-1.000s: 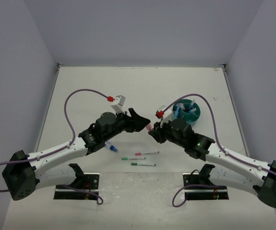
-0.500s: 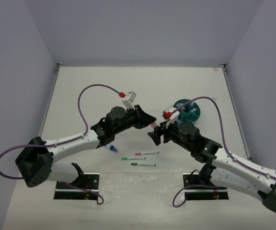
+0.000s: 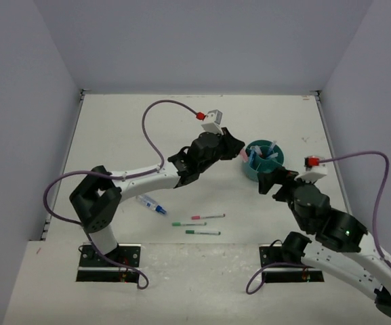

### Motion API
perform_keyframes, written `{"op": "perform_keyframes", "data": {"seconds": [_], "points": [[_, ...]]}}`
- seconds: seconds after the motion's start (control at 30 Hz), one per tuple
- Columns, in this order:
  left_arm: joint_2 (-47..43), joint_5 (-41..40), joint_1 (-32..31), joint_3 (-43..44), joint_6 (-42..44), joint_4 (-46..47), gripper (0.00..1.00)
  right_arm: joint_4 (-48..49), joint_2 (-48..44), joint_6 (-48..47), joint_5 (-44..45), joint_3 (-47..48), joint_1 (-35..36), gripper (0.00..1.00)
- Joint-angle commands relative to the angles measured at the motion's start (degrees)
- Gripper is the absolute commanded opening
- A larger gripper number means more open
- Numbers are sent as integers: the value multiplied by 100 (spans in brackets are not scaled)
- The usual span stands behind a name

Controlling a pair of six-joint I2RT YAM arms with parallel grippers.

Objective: Sort the stationery into containers
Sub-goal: Place the pen in the storage box.

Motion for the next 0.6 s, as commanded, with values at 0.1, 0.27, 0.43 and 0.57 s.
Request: {"op": "perform_keyframes", "data": {"seconds": [0.1, 0.27, 0.43, 0.57], "points": [[787, -608, -12, 791, 107, 223, 0, -514, -887, 135, 456, 223, 4, 99], [1192, -703, -17, 1068, 80, 199, 0, -478, -783, -10, 350, 293, 0, 99], [1674, -676, -21, 1305, -40, 256, 0, -397, -573, -98, 241, 292, 0, 99], [1835, -1060, -74, 1387, 12, 115, 0, -315, -694, -176, 201, 207, 8, 99]]}}
